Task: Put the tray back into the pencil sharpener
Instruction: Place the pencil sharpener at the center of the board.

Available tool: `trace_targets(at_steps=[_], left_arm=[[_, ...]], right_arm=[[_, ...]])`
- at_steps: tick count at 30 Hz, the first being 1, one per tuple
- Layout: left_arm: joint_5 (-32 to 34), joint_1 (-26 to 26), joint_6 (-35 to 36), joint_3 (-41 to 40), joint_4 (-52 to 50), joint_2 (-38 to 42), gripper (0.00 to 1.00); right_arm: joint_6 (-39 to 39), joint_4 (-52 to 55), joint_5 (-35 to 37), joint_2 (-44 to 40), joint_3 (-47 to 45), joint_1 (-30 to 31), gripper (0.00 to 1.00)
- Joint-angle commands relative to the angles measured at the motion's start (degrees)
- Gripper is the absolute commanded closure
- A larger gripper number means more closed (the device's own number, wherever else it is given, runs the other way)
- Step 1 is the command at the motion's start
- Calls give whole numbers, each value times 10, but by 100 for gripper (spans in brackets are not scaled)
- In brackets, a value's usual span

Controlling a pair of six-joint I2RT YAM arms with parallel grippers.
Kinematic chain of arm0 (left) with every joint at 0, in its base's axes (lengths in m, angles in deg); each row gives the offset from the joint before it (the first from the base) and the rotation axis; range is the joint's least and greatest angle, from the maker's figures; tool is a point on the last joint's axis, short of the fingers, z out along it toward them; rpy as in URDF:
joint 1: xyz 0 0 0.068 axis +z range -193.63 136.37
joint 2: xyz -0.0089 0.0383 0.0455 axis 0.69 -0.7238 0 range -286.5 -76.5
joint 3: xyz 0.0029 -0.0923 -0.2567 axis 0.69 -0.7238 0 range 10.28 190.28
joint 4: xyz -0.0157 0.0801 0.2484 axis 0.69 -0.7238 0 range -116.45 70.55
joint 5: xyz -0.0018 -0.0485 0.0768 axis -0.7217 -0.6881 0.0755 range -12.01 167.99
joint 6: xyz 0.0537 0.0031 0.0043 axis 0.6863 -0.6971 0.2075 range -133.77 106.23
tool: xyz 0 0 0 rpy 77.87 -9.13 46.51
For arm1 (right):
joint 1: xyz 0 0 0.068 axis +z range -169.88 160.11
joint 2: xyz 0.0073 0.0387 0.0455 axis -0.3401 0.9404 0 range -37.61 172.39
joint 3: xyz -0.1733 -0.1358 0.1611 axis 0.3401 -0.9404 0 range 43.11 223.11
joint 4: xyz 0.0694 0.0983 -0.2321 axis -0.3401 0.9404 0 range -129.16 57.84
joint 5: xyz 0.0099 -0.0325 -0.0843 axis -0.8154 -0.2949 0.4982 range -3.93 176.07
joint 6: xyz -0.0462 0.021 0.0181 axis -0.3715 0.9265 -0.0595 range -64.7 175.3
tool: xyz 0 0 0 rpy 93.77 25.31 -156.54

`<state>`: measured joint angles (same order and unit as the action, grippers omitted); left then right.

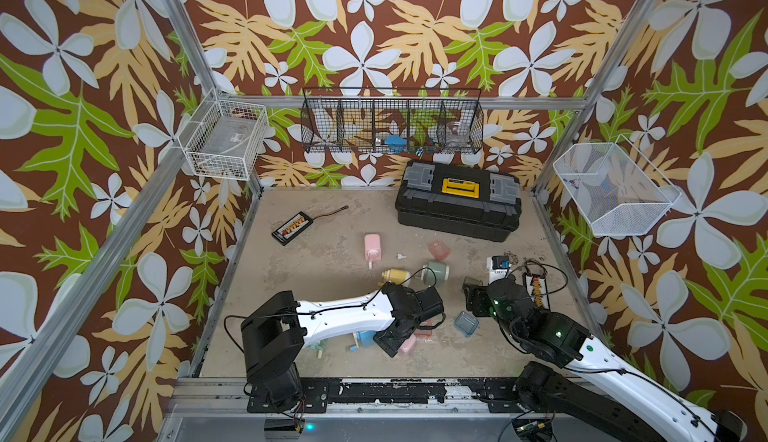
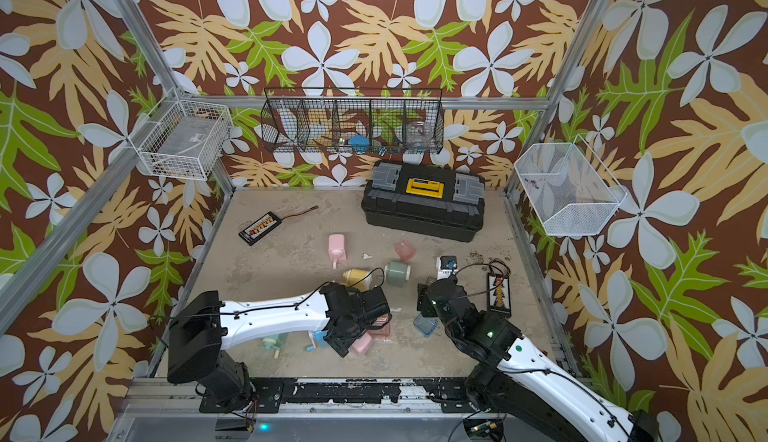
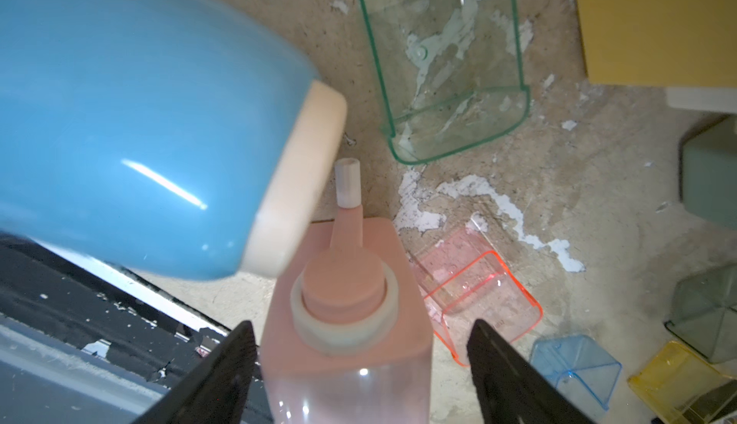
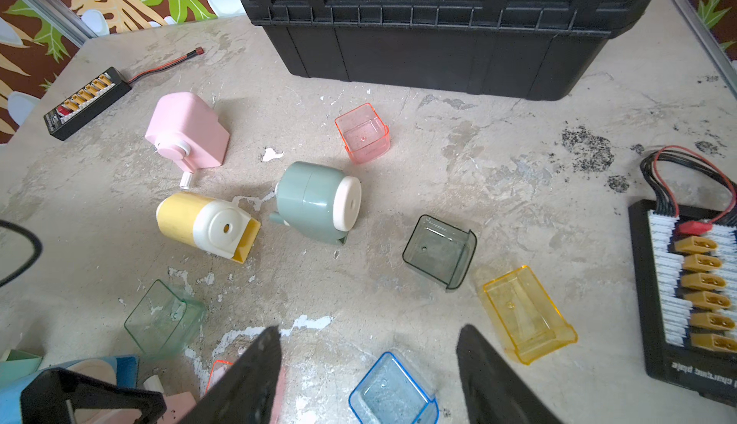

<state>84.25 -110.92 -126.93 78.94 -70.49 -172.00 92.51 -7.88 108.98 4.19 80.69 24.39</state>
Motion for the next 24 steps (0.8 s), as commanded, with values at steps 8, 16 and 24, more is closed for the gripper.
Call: trace_targets(at_steps=[8, 16, 24], left_arm=[[60, -27, 8, 61, -71, 38, 7], [171, -41, 72, 62, -101, 102, 13], [361, -41, 393, -1, 55, 225, 16]], right_arm=[[-5, 4, 8, 1, 4, 0, 30], [5, 19, -15, 3, 11, 0, 31], [63, 79, -61, 29, 40, 0, 33]])
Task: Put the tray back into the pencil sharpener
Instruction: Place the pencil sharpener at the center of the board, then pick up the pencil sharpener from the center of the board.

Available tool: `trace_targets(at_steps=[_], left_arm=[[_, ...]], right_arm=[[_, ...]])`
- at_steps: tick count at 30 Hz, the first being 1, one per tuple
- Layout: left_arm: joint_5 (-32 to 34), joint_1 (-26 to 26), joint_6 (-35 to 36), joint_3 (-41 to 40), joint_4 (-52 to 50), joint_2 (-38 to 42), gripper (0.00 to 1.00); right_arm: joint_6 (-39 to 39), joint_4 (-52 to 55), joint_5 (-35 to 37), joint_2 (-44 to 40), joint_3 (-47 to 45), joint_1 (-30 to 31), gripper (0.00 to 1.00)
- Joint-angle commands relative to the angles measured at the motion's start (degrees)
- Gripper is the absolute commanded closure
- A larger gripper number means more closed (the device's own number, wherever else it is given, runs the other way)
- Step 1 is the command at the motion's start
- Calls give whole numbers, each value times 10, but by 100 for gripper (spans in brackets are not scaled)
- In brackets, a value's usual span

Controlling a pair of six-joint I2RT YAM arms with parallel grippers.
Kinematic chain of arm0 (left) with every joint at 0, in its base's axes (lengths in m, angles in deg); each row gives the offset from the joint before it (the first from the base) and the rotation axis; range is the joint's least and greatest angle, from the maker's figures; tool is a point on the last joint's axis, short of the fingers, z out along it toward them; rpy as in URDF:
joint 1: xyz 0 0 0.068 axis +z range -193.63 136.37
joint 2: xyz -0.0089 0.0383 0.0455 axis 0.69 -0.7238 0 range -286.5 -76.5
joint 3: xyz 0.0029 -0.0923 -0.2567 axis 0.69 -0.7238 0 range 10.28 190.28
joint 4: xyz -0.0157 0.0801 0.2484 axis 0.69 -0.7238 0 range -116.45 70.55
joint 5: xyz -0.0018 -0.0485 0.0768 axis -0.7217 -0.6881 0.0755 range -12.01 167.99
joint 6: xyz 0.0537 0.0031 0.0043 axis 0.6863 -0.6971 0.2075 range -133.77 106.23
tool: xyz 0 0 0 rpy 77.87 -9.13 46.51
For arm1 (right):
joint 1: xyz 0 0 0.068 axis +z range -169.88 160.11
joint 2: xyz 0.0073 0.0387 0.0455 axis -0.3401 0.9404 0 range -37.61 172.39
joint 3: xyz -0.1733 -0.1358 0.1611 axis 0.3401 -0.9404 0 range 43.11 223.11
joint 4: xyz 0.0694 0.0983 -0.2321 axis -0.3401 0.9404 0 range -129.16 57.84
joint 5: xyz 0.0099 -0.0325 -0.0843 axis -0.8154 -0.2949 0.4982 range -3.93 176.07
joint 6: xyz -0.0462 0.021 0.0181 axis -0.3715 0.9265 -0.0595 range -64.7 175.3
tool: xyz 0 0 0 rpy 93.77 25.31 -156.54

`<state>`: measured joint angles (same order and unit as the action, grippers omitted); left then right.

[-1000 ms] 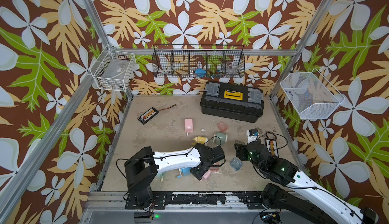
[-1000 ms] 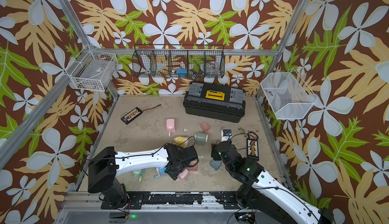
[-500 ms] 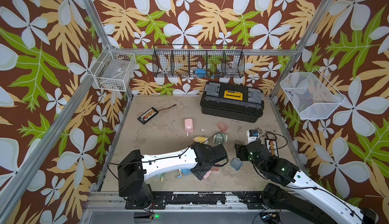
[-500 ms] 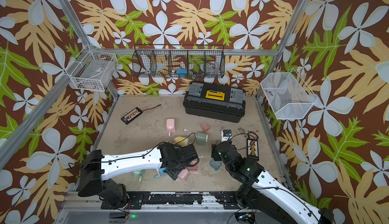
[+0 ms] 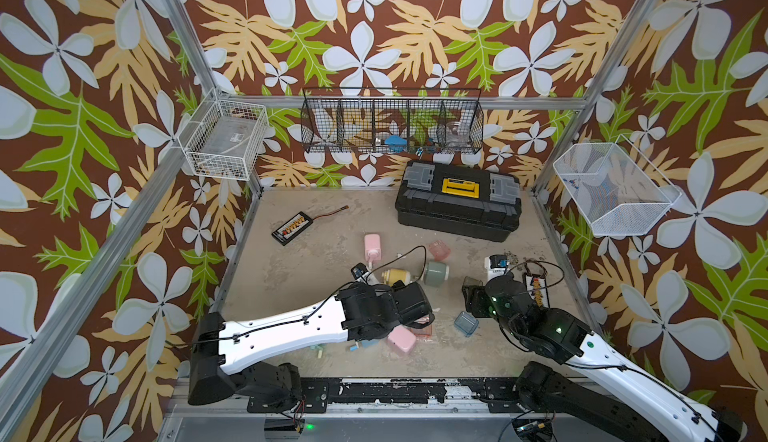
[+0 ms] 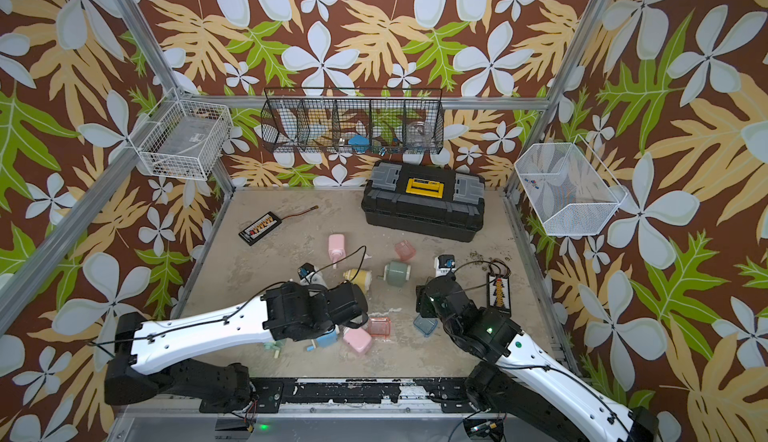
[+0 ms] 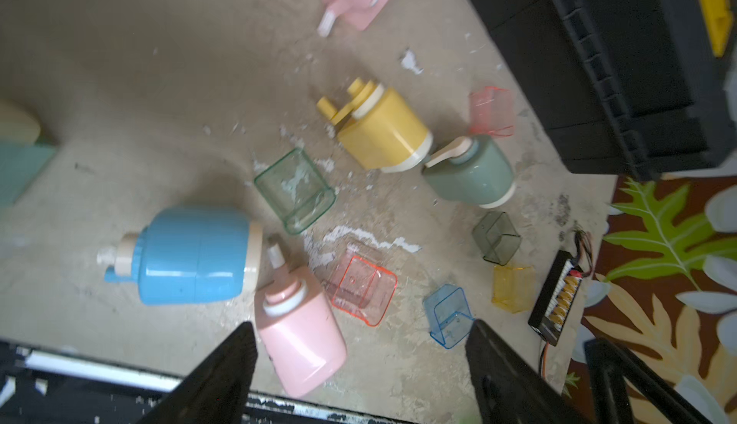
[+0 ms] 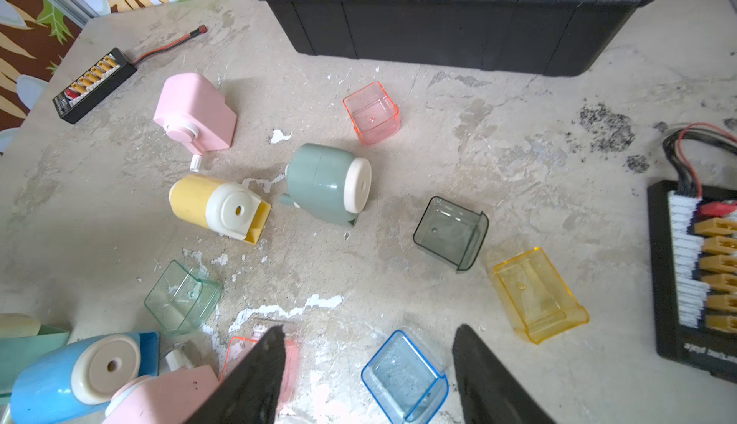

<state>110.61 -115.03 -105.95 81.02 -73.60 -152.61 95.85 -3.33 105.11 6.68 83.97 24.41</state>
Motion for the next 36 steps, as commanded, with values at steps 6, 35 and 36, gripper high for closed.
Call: trace_targets(at_steps=[6, 35, 36], left_arm=[[74, 0, 593, -190, 397, 194, 20], [-230, 139, 1018, -198, 348, 239, 1], [-233, 139, 1020, -196, 334, 238, 1]], right_arm=[[54, 47, -65, 22, 4, 1, 37], [25, 23, -184, 27, -21, 1, 38], [26, 17, -190, 28, -25, 1, 39]])
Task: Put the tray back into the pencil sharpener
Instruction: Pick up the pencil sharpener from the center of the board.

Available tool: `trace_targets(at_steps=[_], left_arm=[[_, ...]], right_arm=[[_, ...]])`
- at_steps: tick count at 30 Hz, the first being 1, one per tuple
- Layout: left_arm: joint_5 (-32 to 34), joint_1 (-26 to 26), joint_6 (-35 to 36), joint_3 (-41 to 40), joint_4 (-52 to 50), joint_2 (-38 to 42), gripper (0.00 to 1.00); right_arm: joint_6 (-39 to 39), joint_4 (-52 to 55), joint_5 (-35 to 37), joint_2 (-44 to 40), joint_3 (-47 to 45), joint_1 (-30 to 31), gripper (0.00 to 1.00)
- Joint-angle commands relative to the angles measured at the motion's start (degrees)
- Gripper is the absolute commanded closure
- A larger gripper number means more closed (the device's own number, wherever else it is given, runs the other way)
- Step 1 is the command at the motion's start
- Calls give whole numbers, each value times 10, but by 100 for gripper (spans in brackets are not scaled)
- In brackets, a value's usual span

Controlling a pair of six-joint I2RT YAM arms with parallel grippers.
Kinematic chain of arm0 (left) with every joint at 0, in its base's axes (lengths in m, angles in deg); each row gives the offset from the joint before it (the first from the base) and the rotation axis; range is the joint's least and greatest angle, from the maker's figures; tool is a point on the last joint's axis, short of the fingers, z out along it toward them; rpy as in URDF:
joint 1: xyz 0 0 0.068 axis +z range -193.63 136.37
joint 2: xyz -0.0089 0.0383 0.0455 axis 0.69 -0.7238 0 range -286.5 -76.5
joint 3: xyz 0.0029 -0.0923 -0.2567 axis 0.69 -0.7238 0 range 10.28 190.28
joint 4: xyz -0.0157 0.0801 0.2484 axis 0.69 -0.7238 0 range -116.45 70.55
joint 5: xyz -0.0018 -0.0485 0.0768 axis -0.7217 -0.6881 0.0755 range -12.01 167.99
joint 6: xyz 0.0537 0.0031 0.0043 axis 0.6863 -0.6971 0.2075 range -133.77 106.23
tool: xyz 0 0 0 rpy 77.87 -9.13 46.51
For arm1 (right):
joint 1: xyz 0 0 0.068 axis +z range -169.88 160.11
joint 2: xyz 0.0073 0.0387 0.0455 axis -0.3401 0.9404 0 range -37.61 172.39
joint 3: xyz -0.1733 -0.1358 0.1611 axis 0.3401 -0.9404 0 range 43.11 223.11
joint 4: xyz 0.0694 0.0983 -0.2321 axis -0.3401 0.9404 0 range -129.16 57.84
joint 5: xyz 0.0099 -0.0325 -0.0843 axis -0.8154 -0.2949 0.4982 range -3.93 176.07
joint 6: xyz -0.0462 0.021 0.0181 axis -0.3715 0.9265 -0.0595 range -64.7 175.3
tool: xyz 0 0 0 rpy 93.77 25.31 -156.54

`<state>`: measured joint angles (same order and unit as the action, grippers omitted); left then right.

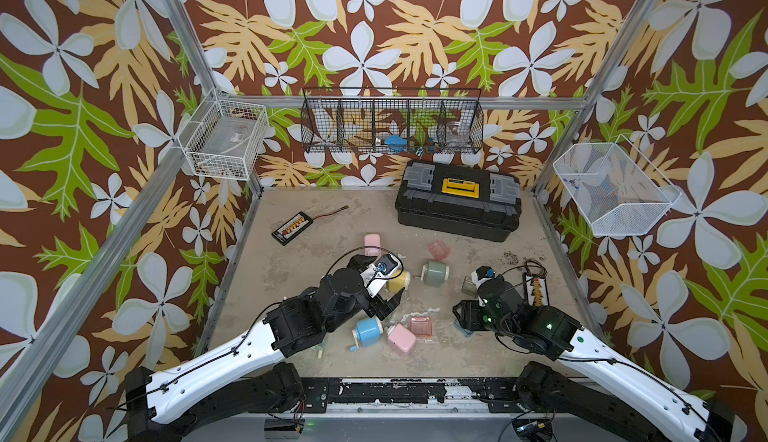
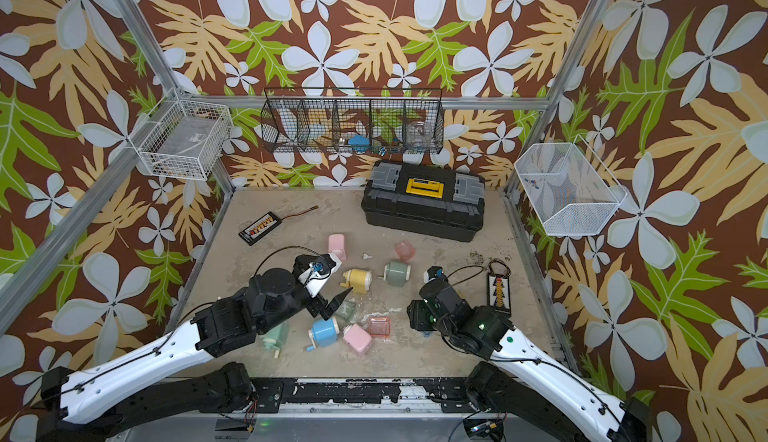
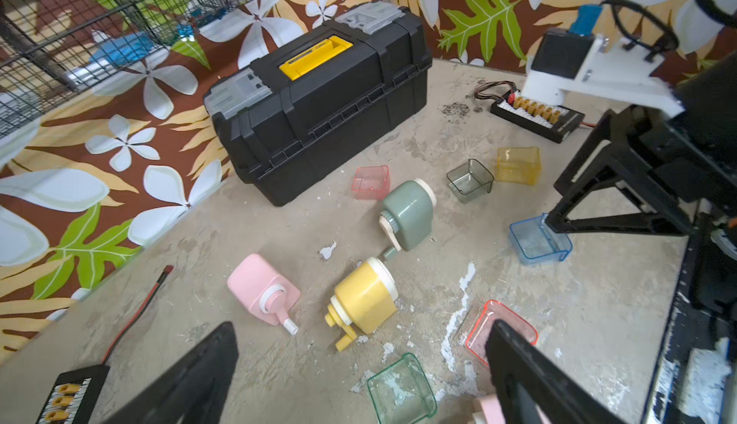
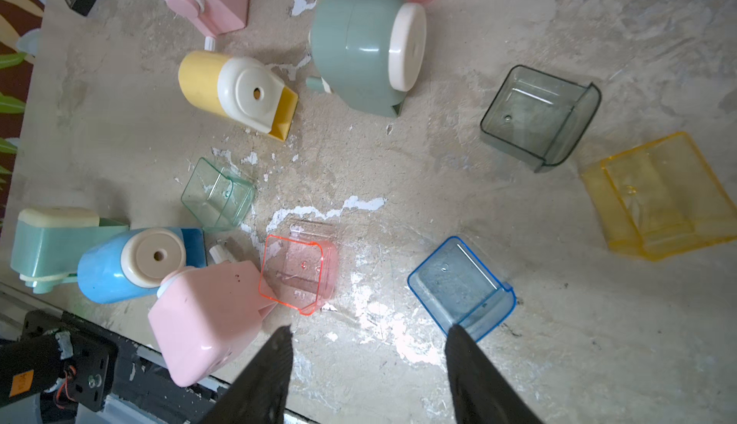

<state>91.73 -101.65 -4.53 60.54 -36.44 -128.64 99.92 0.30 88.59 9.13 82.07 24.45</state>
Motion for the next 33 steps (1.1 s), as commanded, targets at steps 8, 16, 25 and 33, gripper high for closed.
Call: trace_targets(at_steps=[8, 16, 25, 33], left_arm=[[-133, 5, 73, 2, -129, 7, 2], [-249, 5, 200, -17, -168, -30, 3], [-251, 4, 305, -31, -156, -63, 5], [-232, -1, 385, -35, -132, -98, 5]], right_arm=[[10, -72, -64, 32, -45, 7, 43], [43, -162, -51, 121, -57, 49, 46], [53, -224, -56, 211, -52, 53, 55], [64, -258, -59, 272, -56, 63, 62]])
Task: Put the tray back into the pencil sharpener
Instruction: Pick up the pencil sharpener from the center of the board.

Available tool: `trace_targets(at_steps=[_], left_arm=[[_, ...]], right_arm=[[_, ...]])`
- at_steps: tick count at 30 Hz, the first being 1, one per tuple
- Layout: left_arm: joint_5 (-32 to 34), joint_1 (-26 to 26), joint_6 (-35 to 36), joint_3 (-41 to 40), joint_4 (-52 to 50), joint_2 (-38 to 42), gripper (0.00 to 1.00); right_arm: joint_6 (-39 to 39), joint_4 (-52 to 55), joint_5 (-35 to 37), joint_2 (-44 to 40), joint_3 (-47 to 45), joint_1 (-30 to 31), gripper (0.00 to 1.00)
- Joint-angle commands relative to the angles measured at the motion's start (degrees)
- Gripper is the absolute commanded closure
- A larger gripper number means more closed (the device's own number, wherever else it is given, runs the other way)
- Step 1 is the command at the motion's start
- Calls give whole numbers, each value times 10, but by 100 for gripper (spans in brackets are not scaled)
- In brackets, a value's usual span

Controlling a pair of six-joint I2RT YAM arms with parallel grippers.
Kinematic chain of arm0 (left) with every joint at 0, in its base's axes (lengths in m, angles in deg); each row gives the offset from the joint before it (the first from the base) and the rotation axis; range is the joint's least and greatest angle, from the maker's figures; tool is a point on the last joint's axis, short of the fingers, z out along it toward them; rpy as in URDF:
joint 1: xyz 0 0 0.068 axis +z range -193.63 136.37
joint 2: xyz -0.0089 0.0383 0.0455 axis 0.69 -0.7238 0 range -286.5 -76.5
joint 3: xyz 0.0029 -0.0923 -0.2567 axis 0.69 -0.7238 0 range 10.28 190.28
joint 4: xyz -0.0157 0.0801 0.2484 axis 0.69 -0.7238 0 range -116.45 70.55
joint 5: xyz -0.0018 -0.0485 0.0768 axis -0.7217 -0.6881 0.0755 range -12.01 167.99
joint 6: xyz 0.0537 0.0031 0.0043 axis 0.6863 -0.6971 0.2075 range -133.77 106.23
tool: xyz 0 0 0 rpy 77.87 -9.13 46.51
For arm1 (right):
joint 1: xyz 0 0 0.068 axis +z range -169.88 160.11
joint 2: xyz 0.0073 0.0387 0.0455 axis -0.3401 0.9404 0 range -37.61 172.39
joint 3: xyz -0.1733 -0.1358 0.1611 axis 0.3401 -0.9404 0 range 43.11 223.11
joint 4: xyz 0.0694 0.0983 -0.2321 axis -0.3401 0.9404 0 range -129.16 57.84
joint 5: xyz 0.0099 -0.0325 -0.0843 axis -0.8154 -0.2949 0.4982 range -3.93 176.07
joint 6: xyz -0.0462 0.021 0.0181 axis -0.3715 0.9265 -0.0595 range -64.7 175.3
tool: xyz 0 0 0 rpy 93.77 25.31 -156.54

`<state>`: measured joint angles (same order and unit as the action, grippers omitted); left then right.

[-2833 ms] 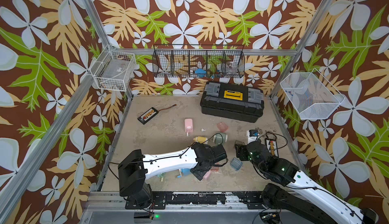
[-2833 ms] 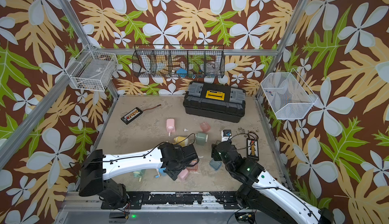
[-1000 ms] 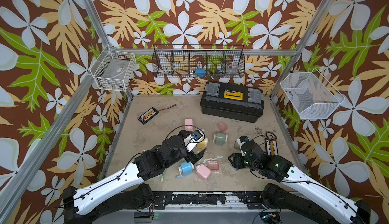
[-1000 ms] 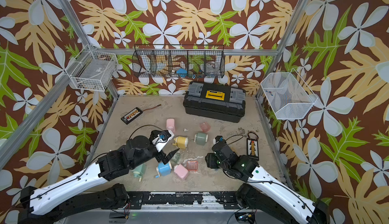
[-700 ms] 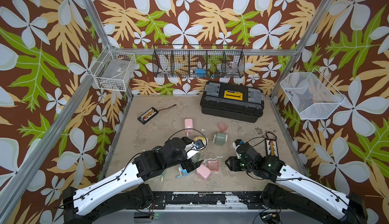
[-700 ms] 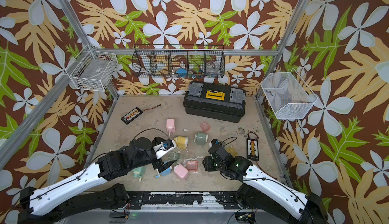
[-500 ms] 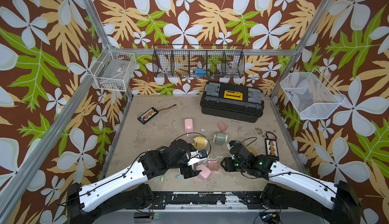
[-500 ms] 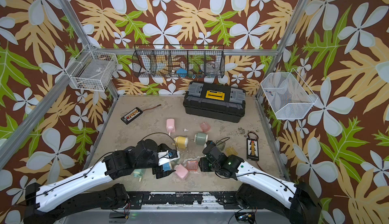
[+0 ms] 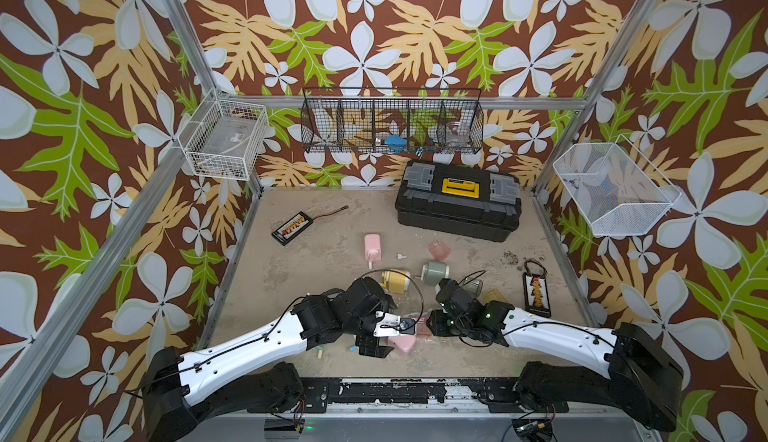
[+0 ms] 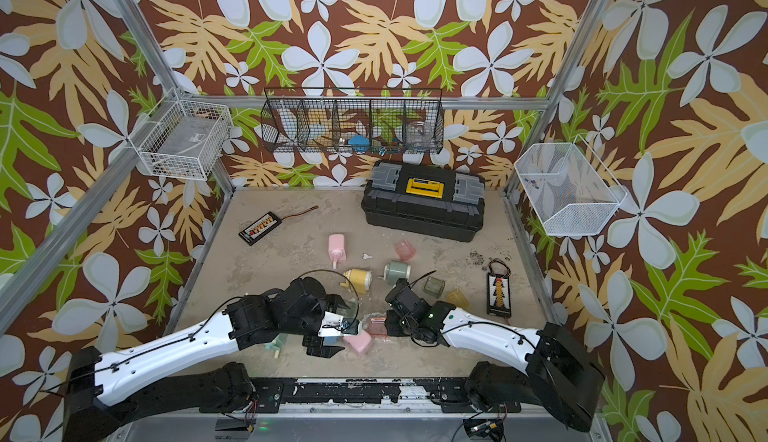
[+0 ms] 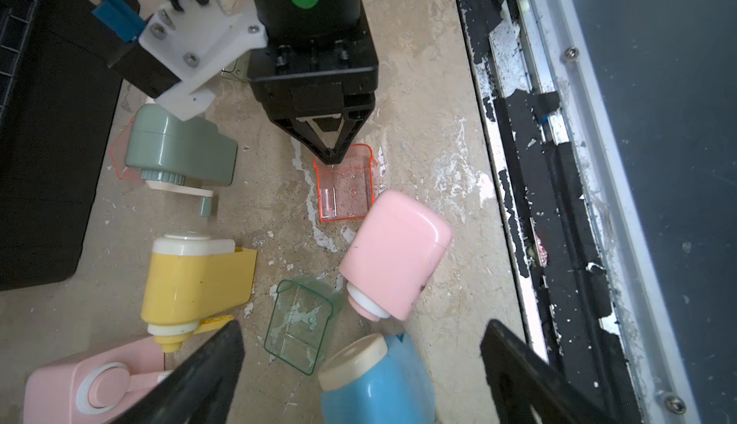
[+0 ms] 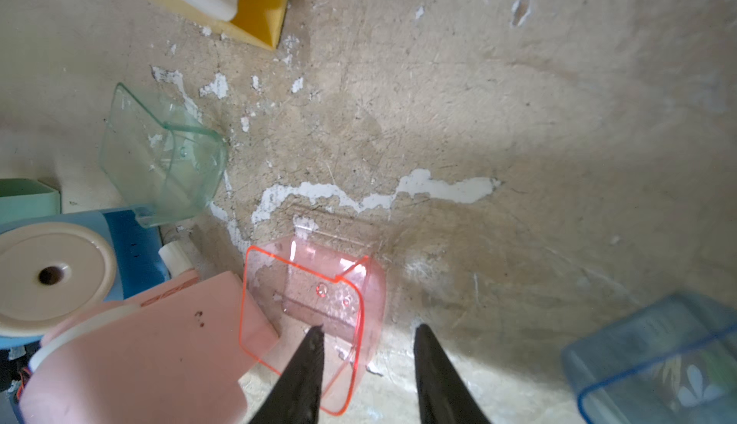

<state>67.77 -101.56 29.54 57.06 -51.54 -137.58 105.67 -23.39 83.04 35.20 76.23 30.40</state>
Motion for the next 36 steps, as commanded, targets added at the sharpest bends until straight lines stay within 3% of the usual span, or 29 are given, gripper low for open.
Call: trace_targets(at_steps=[1, 10, 21, 30, 36], left_arm=[[10, -3, 51, 1, 22, -13, 5], [13, -16, 84, 1, 41, -71, 5], [13, -23, 84, 15, 58, -130, 4], [5, -24, 95, 37, 18, -189, 4], [15, -23, 96, 36, 18, -210, 7]], right_arm=[[11, -23, 0, 14, -1, 4, 64], [21, -29, 19, 11, -21, 5, 78], [15, 14, 55, -23, -23, 5, 87], [14, 45, 77, -64, -40, 6, 87], [12, 19, 57, -50, -43, 6, 77]])
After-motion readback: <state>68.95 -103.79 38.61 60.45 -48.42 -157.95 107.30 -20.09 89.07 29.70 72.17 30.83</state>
